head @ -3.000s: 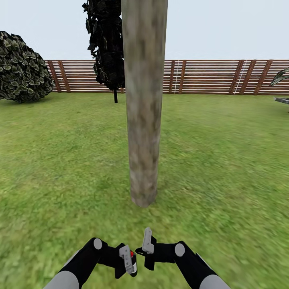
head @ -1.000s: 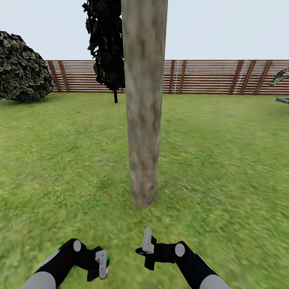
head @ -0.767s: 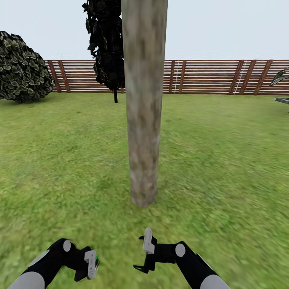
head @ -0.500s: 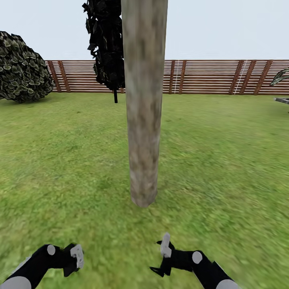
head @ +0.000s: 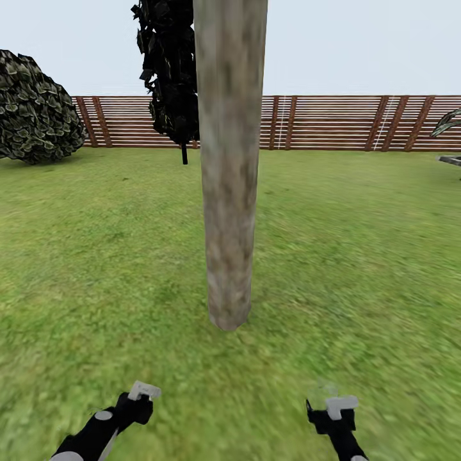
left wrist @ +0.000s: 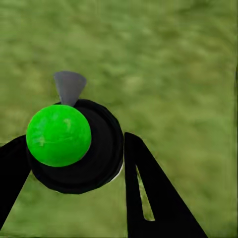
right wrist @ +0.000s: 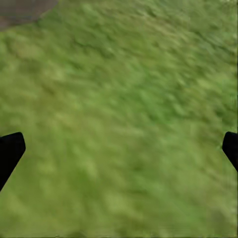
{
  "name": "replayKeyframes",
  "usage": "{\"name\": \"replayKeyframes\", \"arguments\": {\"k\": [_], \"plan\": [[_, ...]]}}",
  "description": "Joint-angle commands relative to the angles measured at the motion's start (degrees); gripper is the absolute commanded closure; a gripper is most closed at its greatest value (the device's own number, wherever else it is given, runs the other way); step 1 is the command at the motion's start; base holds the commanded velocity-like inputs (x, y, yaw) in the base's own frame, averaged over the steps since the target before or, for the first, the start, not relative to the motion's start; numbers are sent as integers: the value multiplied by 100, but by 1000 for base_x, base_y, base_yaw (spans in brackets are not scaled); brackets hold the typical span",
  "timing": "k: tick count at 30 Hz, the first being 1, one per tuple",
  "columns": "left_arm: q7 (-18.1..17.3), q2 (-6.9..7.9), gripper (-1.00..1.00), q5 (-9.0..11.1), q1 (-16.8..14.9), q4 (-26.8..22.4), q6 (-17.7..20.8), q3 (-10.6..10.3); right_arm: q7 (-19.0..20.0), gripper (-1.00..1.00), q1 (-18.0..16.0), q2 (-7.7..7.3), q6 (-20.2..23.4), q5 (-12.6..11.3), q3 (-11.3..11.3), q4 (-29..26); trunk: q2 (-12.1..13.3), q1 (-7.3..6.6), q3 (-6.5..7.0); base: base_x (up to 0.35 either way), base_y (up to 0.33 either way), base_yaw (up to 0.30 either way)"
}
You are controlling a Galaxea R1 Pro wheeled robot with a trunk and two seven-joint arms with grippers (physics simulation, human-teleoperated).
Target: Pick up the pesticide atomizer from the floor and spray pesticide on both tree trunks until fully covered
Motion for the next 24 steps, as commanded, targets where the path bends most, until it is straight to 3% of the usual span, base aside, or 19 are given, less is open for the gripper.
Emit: {"name": "replayKeyframes", "arguments": {"k": [1,3,5,10,12,15,18,24], "plan": [[5,-25,100,-19,-6,8,32,61,-107,-100,43,-149,-69,-40,5,13,-2,-1,-3,0,0,0],[27,-48,100,20,-11,-12,569,73,-184,-100,85,-440,-133,-172,7,60,-2,-1,-3,0,0,0],[23,-46,100,28,-13,-11,910,81,-176,-100,94,-498,-151,-201,7,99,-2,-1,-3,0,0,0],[53,-76,100,26,7,12,1123,57,-165,-100,103,-507,-173,-225,5,136,-2,-1,-3,0,0,0],[56,-136,100,16,25,-34,1158,29,-185,-100,193,-398,-432,-230,6,296,-2,-1,-3,15,0,0],[86,-232,100,-26,9,-66,1212,5,-193,-100,207,-367,-479,-237,5,331,-2,-1,-3,186,-16,0],[101,-234,100,-35,-3,-76,1222,-3,-195,-100,212,-364,-486,-316,-1,331,-2,-1,-3,276,-76,-29],[108,-257,100,-37,-21,-80,1226,-2,-189,-100,212,-373,-488,-1303,2,332,-2,-1,-3,290,-125,-222]]}}
